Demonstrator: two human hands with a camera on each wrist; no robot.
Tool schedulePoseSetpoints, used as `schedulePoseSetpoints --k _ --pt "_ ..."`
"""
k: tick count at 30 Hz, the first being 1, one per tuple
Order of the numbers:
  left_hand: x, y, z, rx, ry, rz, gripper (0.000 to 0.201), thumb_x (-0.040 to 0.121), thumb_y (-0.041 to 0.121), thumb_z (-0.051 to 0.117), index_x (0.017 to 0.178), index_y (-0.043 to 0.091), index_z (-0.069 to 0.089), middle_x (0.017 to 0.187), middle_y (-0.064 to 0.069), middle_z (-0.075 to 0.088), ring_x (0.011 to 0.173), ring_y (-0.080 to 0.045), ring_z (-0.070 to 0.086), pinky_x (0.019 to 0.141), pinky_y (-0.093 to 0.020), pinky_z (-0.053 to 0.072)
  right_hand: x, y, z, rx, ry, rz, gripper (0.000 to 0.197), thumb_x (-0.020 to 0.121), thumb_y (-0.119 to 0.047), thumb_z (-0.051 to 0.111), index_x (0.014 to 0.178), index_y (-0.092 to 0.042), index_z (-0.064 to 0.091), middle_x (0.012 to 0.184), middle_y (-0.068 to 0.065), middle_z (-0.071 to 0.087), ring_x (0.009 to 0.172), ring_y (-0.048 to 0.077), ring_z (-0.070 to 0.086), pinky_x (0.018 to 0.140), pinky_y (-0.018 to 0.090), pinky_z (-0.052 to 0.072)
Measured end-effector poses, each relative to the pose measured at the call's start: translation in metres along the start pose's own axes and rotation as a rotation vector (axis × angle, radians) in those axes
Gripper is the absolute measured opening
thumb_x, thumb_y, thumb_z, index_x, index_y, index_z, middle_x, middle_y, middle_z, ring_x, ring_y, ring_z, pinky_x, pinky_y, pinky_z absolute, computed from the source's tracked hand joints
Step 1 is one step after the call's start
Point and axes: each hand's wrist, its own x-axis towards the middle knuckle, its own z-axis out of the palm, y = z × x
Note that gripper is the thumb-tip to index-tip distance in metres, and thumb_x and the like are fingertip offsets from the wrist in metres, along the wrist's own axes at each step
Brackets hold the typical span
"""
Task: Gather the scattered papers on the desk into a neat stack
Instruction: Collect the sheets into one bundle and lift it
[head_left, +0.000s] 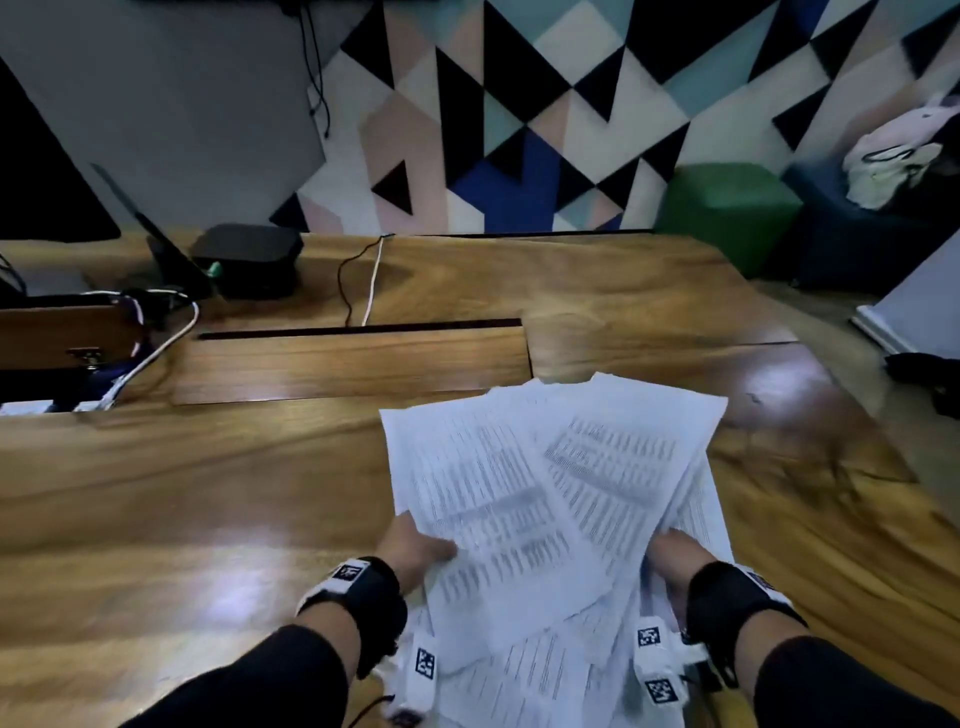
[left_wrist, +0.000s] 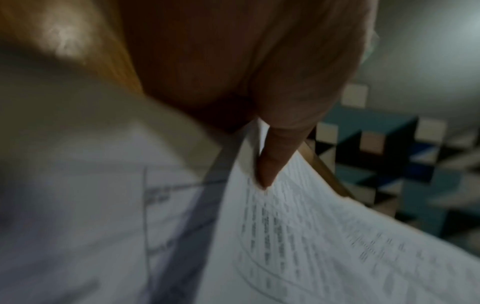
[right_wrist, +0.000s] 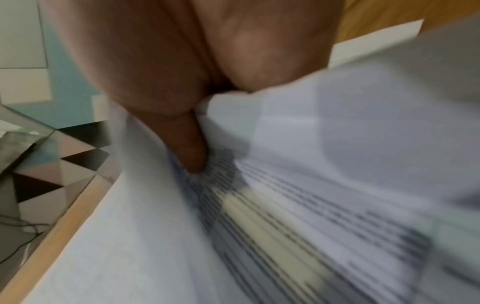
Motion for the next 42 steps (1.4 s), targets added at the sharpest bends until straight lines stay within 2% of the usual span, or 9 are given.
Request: schedulePoseSetpoints --k 4,11,16,20,24,28,33,38,42 --pt "0.008 0.003 -0.006 0.097 0.023 0.08 0.059 0.074 -0.008 0.067 0.123 0.016 0.045 0.112 -0.007 0.067 0.105 -0.031 0.066 0.092 -0.049 0.055 -0.003 -0.002 -0.013 0.087 0.02 0.037 0.04 0.087 -0.021 0.065 0.119 0.001 0.059 0.109 0.02 0.071 0.096 0.038 0.069 0.093 0.057 0.051" --pt "0.005 0.007 0.004 0.277 -0.059 0.159 0.08 0.078 0.013 0.064 0.147 0.033 0.029 0.13 0.002 0.06 0.114 -0.023 0.061 0.095 -0.039 0.052 -0.005 -0.009 -0.001 0.267 0.076 0.03 0.113 0.045 -0.098 0.046 0.124 -0.019 0.059 0.128 0.007 0.062 0.11 0.036 0.062 0.105 0.053 0.043" --pt "-0.006 0.013 0.031 0.529 -0.213 0.285 0.077 0.079 0.026 0.06 0.147 0.039 0.027 0.137 0.006 0.055 0.124 -0.017 0.056 0.105 -0.038 0.047 -0.015 -0.007 0.024 0.199 0.074 -0.124 0.051 0.073 -0.038 0.08 0.113 -0.01 0.067 0.107 0.009 0.073 0.095 0.03 0.069 0.093 0.049 0.053" --pt "-0.006 0.008 0.03 0.545 -0.182 0.351 0.086 0.083 0.022 0.06 0.154 0.036 0.013 0.149 0.009 0.043 0.138 -0.015 0.043 0.114 -0.037 0.037 -0.014 -0.003 0.023 0.165 0.044 -0.079 0.037 0.078 0.001 0.072 0.113 0.004 0.064 0.103 0.02 0.072 0.093 0.037 0.068 0.09 0.052 0.053" --pt "0.0 0.002 0.004 0.341 0.015 0.24 0.116 0.074 0.04 0.08 0.158 0.027 -0.001 0.162 -0.006 0.024 0.147 -0.025 0.03 0.115 -0.044 0.034 -0.023 -0.007 0.01 0.263 -0.044 -0.179 0.035 0.084 0.001 0.066 0.118 -0.007 0.064 0.109 0.012 0.073 0.103 0.031 0.066 0.098 0.046 0.048" --pt "-0.009 0.025 -0.014 0.013 -0.097 0.118 0.119 0.057 0.051 0.086 0.153 0.018 0.025 0.142 -0.01 0.053 0.119 -0.028 0.059 0.095 -0.038 0.049 -0.038 -0.022 -0.003 0.377 -0.133 -0.24 0.035 0.083 -0.001 0.065 0.117 -0.008 0.065 0.11 0.013 0.073 0.106 0.033 0.067 0.096 0.046 0.049" --pt "-0.02 0.044 0.004 -0.365 -0.311 0.037 0.045 0.082 0.023 0.076 0.122 0.007 0.066 0.116 -0.016 0.073 0.106 -0.033 0.071 0.098 -0.047 0.053 -0.047 -0.037 0.0 0.392 -0.299 -0.181 0.038 0.079 0.006 0.063 0.117 0.007 0.062 0.113 0.031 0.067 0.107 0.051 0.061 0.088 0.057 0.052" --pt "-0.016 0.049 0.018 -0.205 -0.218 0.123 0.038 0.084 0.002 0.071 0.122 0.006 0.066 0.112 -0.012 0.076 0.105 -0.031 0.071 0.1 -0.052 0.051 -0.043 -0.04 0.017 0.185 -0.16 -0.201 0.061 0.056 -0.005 0.076 0.11 0.018 0.057 0.093 0.029 0.066 0.083 0.038 0.063 0.084 0.053 0.052" --pt "-0.013 0.045 0.013 -0.186 -0.138 0.167 0.045 0.076 0.015 0.079 0.119 0.01 0.067 0.112 -0.009 0.076 0.099 -0.026 0.074 0.096 -0.05 0.054 -0.043 -0.043 0.019 0.261 -0.138 -0.243 0.065 0.057 -0.031 0.084 0.111 0.002 0.068 0.112 0.023 0.07 0.107 0.039 0.065 0.102 0.059 0.044"
